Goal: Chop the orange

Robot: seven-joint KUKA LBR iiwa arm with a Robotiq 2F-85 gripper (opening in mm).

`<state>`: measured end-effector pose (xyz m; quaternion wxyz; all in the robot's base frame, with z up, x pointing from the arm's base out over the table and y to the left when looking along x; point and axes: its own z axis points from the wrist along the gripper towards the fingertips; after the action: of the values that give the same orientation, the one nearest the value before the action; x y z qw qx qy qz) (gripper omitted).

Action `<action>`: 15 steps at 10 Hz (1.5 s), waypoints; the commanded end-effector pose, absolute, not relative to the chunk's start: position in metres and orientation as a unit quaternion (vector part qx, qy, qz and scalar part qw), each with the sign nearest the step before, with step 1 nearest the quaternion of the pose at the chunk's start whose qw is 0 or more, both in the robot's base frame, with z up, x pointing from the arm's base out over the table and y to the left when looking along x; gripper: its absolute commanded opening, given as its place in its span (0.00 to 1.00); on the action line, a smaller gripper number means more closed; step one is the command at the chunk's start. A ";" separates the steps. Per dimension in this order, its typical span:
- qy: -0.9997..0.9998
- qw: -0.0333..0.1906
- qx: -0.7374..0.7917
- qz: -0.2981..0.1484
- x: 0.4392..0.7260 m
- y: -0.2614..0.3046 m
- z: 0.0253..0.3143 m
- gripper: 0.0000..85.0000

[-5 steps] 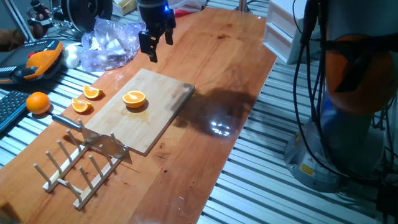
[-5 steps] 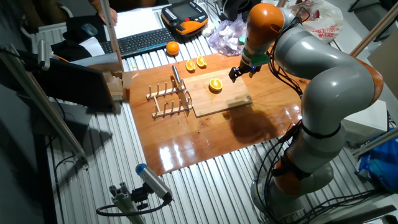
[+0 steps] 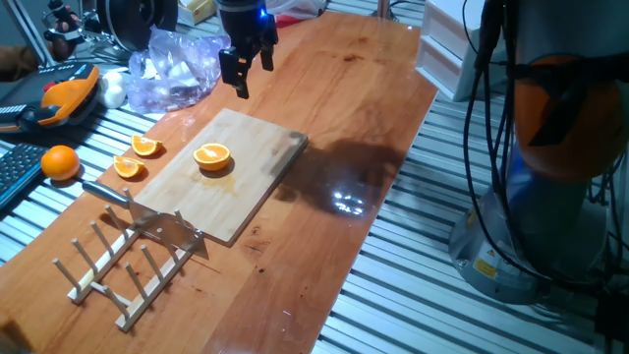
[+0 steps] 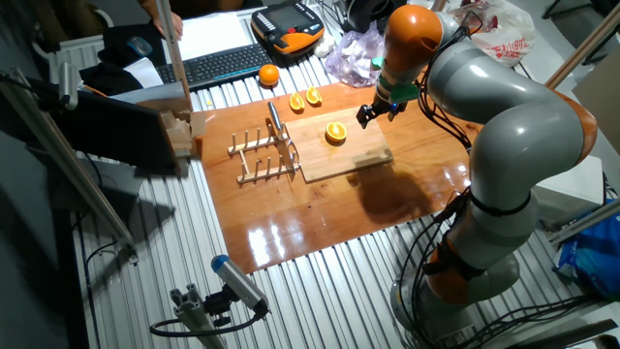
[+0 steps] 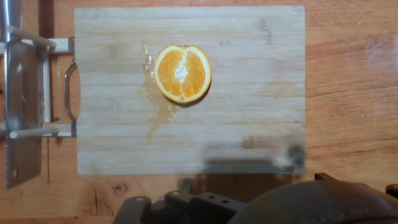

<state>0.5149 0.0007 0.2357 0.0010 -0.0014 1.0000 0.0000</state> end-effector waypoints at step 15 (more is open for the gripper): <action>0.972 -0.146 -0.185 0.006 0.515 0.000 0.236 0.00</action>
<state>0.5148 0.0005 0.2358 -0.1455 -0.1848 0.9719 0.0066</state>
